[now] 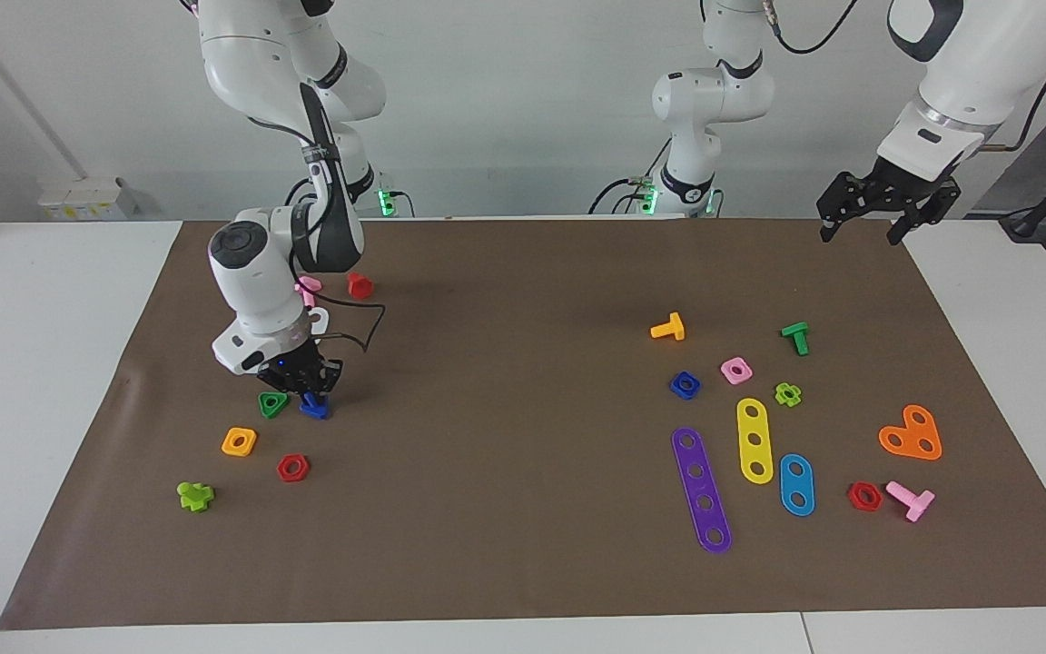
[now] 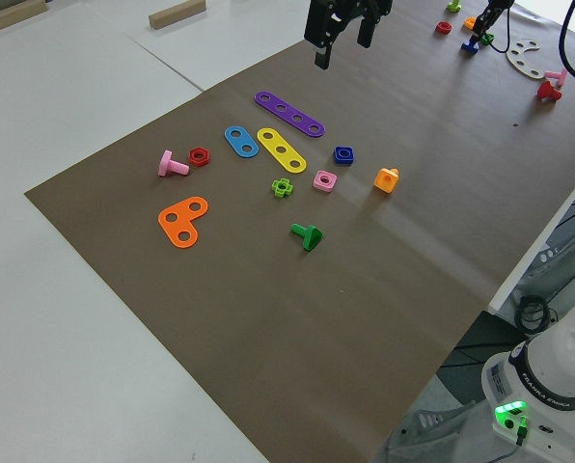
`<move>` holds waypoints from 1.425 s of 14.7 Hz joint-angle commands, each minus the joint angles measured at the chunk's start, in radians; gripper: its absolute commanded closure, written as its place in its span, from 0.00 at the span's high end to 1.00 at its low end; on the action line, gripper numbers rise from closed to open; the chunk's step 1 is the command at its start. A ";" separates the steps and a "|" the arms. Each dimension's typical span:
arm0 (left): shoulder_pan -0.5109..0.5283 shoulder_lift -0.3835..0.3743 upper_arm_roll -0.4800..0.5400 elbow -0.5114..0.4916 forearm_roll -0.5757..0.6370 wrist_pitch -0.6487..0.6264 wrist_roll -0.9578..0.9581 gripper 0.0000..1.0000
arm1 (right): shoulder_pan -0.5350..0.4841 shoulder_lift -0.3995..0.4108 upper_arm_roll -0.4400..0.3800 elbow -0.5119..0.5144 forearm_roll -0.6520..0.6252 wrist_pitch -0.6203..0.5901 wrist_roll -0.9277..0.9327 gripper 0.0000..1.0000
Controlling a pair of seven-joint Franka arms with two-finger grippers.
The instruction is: Unscrew and place screws in storage area
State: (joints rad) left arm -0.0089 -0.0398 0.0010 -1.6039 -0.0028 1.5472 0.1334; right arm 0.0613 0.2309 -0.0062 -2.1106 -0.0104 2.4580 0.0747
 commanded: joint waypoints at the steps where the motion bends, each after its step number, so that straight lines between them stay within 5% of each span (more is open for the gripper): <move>1: 0.013 -0.026 -0.006 -0.028 -0.017 0.002 0.006 1.00 | -0.003 -0.054 0.008 0.100 0.023 -0.119 -0.018 1.00; 4: 0.013 -0.026 -0.007 -0.028 -0.017 0.002 0.006 1.00 | -0.018 -0.077 -0.003 0.309 0.014 -0.399 0.002 1.00; 10: 0.013 -0.026 -0.006 -0.028 -0.017 0.002 0.006 1.00 | -0.072 -0.261 -0.008 0.363 0.015 -0.712 0.046 1.00; 13: 0.013 -0.026 -0.006 -0.028 -0.017 0.002 0.006 1.00 | -0.081 -0.252 -0.017 0.527 0.006 -0.897 0.097 1.00; 21: 0.013 -0.026 -0.006 -0.028 -0.017 0.002 0.006 1.00 | -0.072 -0.277 -0.017 0.531 -0.008 -0.959 0.014 1.00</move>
State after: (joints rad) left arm -0.0087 -0.0398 0.0010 -1.6039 -0.0029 1.5472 0.1334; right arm -0.0062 -0.0460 -0.0285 -1.5832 -0.0118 1.5082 0.1277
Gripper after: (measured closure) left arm 0.000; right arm 0.000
